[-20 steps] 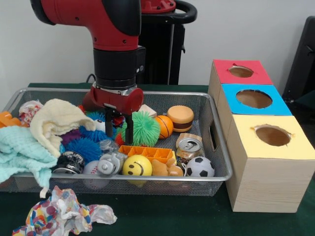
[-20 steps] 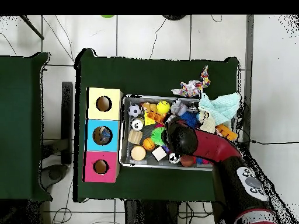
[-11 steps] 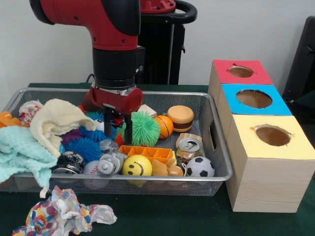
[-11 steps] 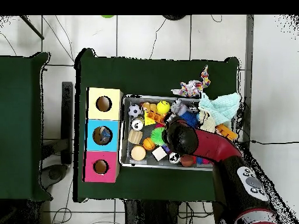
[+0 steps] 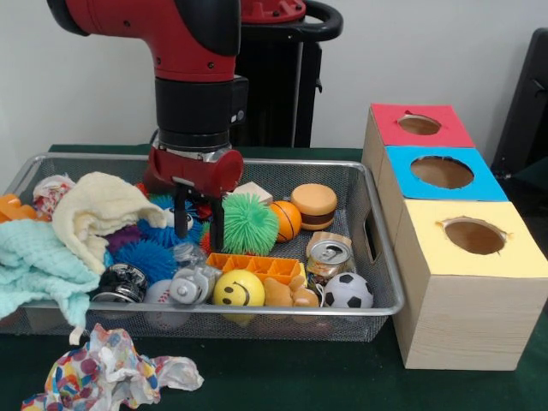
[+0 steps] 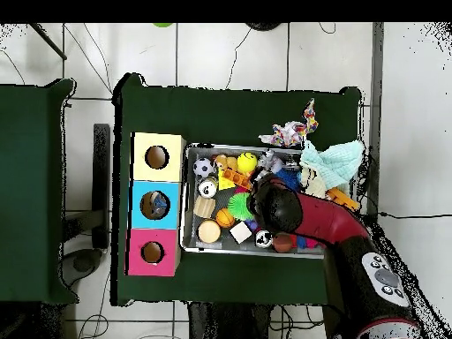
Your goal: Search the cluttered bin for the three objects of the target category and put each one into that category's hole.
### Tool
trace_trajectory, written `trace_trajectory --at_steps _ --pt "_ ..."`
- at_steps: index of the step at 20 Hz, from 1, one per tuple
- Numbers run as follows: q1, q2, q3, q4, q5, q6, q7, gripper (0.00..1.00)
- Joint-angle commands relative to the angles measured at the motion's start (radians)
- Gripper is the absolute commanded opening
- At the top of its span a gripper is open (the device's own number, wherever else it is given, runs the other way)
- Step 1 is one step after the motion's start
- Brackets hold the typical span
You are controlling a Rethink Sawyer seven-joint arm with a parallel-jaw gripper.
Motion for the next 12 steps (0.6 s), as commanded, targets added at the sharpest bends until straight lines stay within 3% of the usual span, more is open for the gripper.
trace_trajectory --at_steps 1,12 --pt "-0.015 0.042 0.015 -0.058 -0.002 0.008 0.057 1.00" --pt "-0.023 0.101 0.019 -0.093 -0.005 -0.018 0.059 1.00"
